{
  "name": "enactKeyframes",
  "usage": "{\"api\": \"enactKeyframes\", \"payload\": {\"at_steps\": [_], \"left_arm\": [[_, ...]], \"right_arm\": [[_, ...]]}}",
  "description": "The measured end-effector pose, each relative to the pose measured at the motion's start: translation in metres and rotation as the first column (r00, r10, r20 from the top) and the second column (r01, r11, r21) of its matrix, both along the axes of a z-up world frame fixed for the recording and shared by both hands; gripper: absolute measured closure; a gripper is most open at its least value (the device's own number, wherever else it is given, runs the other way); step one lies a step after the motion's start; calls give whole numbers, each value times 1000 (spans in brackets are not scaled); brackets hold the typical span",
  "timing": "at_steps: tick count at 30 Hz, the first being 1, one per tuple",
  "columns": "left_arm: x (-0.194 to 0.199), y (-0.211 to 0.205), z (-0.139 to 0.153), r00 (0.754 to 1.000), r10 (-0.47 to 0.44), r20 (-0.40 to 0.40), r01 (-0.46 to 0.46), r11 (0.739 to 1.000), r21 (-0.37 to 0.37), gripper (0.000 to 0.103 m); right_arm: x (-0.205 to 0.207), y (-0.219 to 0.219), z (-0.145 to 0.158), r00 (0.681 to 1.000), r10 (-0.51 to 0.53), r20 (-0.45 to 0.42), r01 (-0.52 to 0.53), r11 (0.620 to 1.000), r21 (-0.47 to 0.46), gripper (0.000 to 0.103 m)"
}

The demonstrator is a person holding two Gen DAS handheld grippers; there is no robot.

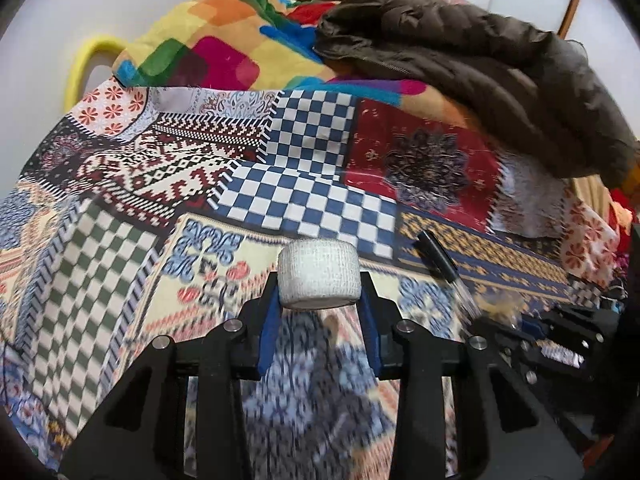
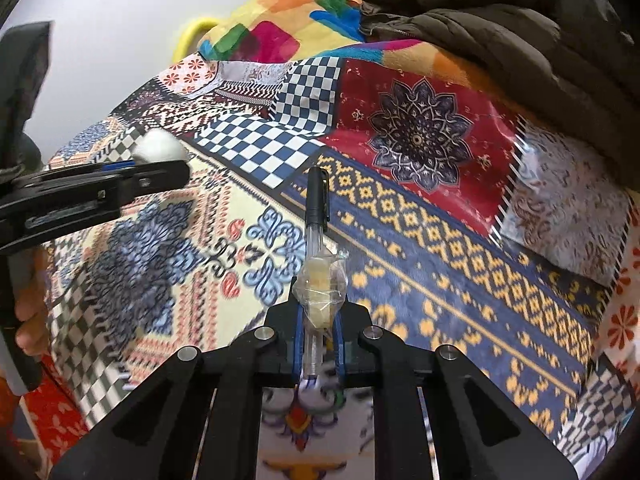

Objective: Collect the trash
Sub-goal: 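Carry the clear bag and tape roll over the white bin with both tools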

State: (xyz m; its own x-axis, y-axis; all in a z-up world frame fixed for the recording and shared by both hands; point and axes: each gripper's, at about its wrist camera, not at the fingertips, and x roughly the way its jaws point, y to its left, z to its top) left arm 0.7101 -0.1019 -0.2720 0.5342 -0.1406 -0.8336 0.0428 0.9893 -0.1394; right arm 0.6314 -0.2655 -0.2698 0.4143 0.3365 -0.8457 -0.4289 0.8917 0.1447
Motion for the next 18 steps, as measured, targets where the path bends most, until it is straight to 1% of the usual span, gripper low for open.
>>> {"api": "enactKeyframes", "payload": {"at_steps": [3, 9, 14, 18], "left_arm": [[-22, -1, 17, 1000, -11, 11, 11, 1000, -2, 67], [-65, -5, 56, 999, -22, 37, 22, 1000, 12, 68], [-104, -2, 91, 998, -13, 64, 12, 1000, 4, 67], [-142, 4, 122, 995, 4, 96, -6, 1000, 24, 68]], "right_arm": [[-9, -4, 10, 1000, -8, 1, 7, 1000, 8, 92], [-32, -12, 44, 1000, -21, 21, 20, 999, 29, 92], [-58, -14, 86, 997, -25, 68, 22, 999, 48, 92], [-82, -15, 117, 995, -24, 93, 17, 997, 72, 92]]}}
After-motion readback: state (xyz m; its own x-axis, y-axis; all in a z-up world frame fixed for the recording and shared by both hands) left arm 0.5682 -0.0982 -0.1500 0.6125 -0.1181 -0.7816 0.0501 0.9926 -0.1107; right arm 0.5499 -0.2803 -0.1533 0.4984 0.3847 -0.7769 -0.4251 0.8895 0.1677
